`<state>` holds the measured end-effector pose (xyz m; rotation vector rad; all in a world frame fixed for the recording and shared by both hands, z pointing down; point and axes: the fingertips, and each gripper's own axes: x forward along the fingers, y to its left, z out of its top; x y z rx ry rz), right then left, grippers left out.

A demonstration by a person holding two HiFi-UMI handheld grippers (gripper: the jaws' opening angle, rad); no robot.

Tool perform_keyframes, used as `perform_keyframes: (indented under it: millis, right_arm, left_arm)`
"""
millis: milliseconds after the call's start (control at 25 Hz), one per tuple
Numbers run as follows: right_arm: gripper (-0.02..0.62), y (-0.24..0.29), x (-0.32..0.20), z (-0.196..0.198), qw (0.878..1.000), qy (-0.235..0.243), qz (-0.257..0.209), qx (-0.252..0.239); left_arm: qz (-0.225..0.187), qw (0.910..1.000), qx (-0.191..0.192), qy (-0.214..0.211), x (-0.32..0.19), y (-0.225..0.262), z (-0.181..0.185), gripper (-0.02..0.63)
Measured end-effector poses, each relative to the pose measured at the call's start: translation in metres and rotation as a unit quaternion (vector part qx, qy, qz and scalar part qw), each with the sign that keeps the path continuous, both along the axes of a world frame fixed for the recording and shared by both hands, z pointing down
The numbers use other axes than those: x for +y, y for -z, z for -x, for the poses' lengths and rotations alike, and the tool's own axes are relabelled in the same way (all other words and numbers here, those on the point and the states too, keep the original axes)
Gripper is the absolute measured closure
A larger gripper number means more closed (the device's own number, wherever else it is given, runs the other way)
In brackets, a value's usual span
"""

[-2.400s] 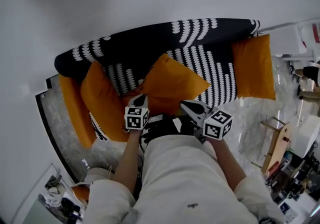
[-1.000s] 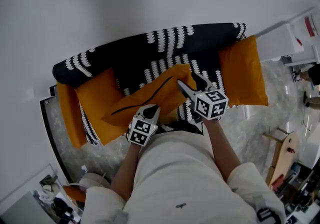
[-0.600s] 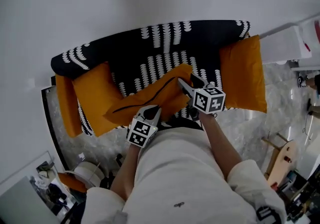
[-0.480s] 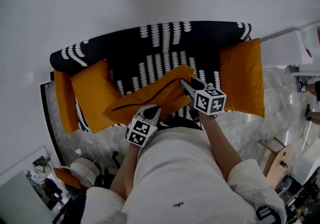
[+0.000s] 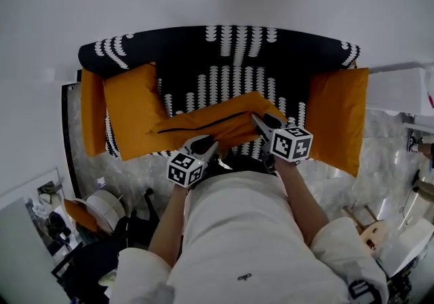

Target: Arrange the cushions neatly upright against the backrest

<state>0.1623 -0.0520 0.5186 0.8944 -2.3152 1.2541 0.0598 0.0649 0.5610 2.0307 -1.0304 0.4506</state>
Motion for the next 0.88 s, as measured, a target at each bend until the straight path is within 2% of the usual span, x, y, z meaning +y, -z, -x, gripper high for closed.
perform_keyframes:
  millis: [120, 200, 280, 360, 440, 520, 600, 680, 880]
  right_arm:
    - [0.514, -0.001, -0.002, -0.002, 1.0, 0.01, -0.01, 0.002]
    - [0.514, -0.004, -0.003, -0.011, 1.0, 0.01, -0.01, 0.004]
    - [0.512, -0.008, -0.003, -0.021, 1.0, 0.006, -0.006, 0.008]
    - [0.511, -0.012, -0.002, -0.03, 1.0, -0.001, 0.0, 0.014]
    - [0.508, -0.016, -0.001, -0.04, 1.0, -0.009, 0.005, 0.022]
    - [0.506, -0.018, 0.0, -0.047, 0.999, -0.016, 0.008, 0.028]
    - [0.503, -0.019, 0.001, -0.051, 0.999, -0.02, 0.008, 0.03]
    - [0.499, -0.021, 0.002, -0.054, 0.999, -0.018, 0.006, 0.031]
    - [0.491, -0.029, 0.005, -0.07, 0.999, -0.018, 0.004, 0.035]
  left_arm:
    - [0.003, 0.999, 0.011, 0.044, 0.001, 0.003, 0.017, 0.459]
    - [0.007, 0.9948, 0.012, 0.101, 0.003, 0.002, 0.043, 0.445]
    - [0.018, 0.9853, -0.024, 0.168, 0.01, -0.006, 0.085, 0.442]
    - [0.038, 0.9678, -0.095, 0.23, 0.027, -0.021, 0.137, 0.432]
    - [0.069, 0.9439, -0.153, 0.284, 0.048, -0.039, 0.186, 0.407]
    - [0.1, 0.9239, -0.175, 0.325, 0.065, -0.054, 0.22, 0.352]
    - [0.118, 0.9112, -0.187, 0.348, 0.073, -0.065, 0.24, 0.293]
    - [0.128, 0.9066, -0.186, 0.356, 0.075, -0.074, 0.249, 0.28]
    - [0.135, 0.9169, -0.134, 0.351, 0.062, -0.098, 0.237, 0.278]
